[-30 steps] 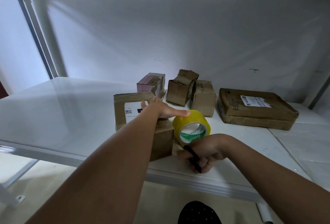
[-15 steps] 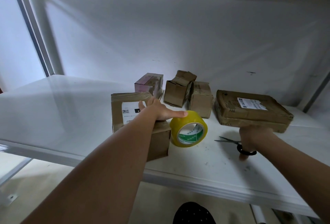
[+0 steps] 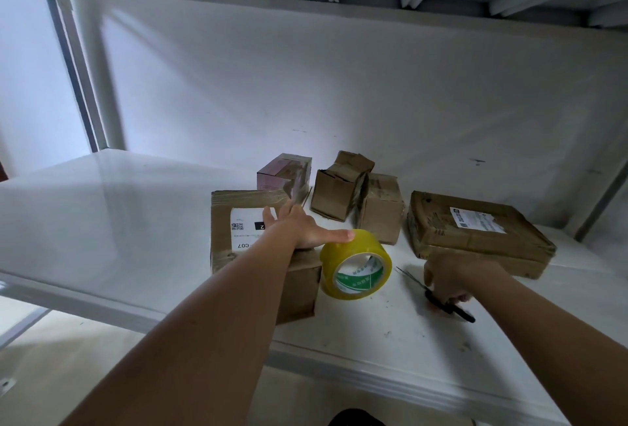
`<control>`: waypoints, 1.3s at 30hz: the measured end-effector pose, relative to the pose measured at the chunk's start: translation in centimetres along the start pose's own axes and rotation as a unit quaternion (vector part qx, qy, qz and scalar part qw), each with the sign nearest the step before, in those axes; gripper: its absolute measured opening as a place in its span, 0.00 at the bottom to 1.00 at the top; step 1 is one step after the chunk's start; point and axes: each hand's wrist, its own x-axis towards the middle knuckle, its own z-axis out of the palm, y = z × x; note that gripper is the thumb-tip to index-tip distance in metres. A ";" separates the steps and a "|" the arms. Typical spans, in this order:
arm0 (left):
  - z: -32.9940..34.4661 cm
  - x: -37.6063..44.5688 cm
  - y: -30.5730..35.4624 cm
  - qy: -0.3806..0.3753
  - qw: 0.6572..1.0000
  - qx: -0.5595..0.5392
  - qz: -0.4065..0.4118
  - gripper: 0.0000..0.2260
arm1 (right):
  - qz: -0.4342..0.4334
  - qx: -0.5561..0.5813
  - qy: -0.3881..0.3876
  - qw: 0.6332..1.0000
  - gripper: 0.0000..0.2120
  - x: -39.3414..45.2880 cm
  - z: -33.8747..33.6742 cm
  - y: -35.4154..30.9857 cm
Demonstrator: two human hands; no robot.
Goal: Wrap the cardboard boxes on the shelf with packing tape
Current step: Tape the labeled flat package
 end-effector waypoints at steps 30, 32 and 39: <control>-1.6 -1.5 -4.7 -0.056 0.984 0.158 0.057 0.47 | -0.239 0.384 0.001 0.892 0.25 1.9 -1.4 -2.0; -1.8 -2.0 -4.7 -0.020 0.970 0.232 0.066 0.42 | -0.246 0.413 -0.017 0.877 0.26 1.6 -1.1 -2.0; 0.8 -4.5 2.5 0.015 0.979 -0.163 0.118 0.28 | -0.259 0.425 -0.044 0.866 0.21 0.9 -1.5 -2.8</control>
